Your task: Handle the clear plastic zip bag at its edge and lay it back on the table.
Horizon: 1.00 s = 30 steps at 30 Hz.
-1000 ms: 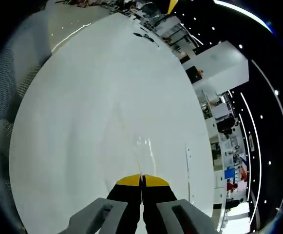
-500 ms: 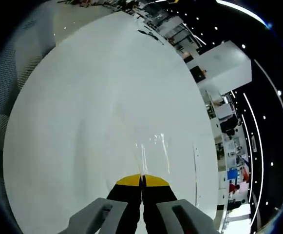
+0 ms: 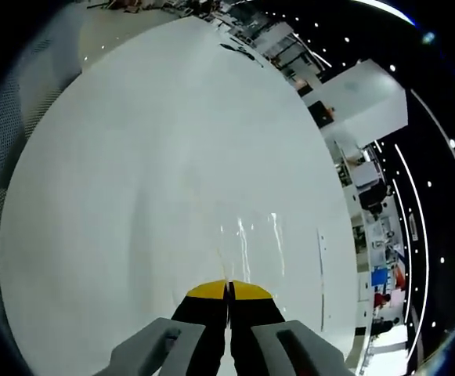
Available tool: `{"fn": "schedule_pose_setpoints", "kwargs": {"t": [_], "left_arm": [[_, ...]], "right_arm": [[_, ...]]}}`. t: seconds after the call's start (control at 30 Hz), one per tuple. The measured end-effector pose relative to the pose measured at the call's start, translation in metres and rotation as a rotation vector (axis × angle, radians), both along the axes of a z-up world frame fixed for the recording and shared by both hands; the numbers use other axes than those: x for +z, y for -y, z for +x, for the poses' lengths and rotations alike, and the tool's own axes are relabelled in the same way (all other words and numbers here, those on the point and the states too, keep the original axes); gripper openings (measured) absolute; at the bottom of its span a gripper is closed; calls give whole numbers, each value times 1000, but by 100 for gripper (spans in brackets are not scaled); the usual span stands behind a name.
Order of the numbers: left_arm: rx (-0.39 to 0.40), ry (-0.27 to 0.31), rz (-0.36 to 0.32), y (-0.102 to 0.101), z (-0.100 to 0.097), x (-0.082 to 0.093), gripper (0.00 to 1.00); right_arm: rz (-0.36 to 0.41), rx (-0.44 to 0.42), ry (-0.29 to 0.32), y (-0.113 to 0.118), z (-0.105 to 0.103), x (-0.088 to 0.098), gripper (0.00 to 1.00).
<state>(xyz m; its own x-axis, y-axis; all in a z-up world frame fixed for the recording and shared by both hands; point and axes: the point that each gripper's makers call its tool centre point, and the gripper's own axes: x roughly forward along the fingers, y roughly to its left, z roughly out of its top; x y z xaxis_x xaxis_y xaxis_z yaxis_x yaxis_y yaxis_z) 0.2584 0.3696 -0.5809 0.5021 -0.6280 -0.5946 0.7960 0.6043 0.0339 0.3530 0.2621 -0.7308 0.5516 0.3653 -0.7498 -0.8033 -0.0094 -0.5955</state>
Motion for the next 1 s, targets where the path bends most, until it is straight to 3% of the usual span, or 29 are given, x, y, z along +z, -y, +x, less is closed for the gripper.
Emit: {"fn": "schedule_pose_setpoints", "kwargs": {"t": [0.53, 1.0], "left_arm": [[9, -3, 1, -4, 0, -2, 28], [11, -2, 1, -5, -2, -3, 28]], "right_arm": [[-17, -29, -86, 1, -9, -20, 2], [0, -25, -128, -2, -18, -23, 7]]}}
